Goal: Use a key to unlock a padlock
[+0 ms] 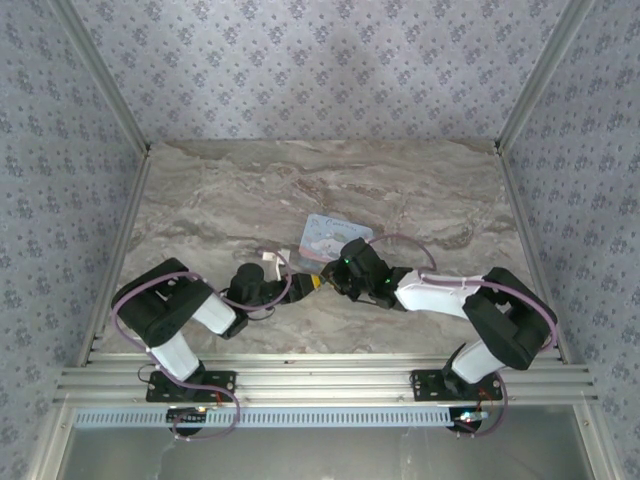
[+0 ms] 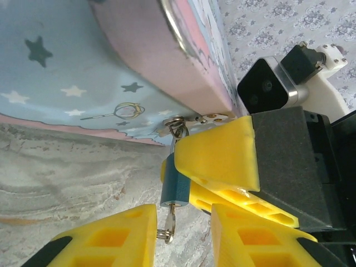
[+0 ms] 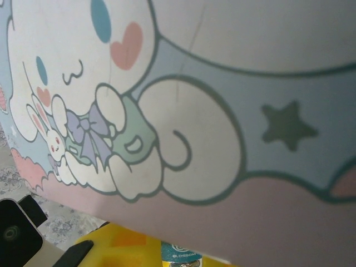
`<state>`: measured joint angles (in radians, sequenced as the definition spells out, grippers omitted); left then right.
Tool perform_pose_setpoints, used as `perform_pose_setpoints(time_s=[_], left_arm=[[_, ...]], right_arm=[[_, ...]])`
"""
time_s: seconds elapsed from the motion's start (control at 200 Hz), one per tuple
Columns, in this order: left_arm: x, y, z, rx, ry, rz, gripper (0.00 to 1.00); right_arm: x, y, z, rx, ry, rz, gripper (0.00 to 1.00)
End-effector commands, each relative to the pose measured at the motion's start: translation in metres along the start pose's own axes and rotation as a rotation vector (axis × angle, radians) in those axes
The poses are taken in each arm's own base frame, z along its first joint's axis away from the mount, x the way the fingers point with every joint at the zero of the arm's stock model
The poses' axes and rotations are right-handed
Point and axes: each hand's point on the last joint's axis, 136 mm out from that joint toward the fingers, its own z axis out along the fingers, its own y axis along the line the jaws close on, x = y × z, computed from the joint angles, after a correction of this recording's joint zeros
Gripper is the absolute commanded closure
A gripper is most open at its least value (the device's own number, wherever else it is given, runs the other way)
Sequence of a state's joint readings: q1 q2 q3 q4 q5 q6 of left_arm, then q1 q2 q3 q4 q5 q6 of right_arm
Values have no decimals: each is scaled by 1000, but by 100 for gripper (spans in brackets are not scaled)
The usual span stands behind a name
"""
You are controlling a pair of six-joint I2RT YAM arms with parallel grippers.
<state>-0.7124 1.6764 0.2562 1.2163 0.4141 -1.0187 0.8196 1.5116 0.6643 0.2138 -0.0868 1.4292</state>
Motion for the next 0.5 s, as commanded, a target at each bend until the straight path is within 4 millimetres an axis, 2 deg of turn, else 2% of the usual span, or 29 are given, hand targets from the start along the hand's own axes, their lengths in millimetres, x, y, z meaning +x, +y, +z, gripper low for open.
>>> perform_pose_setpoints(time_s=[0.0,0.495], left_arm=[[-4,-3,-4,10,-23,25,68],[6,-2,7,14,14,34,67]], right_arm=[[-6,-7,-6,20,-30,35,100],[-7,-7,-5,20,-32,36,100]])
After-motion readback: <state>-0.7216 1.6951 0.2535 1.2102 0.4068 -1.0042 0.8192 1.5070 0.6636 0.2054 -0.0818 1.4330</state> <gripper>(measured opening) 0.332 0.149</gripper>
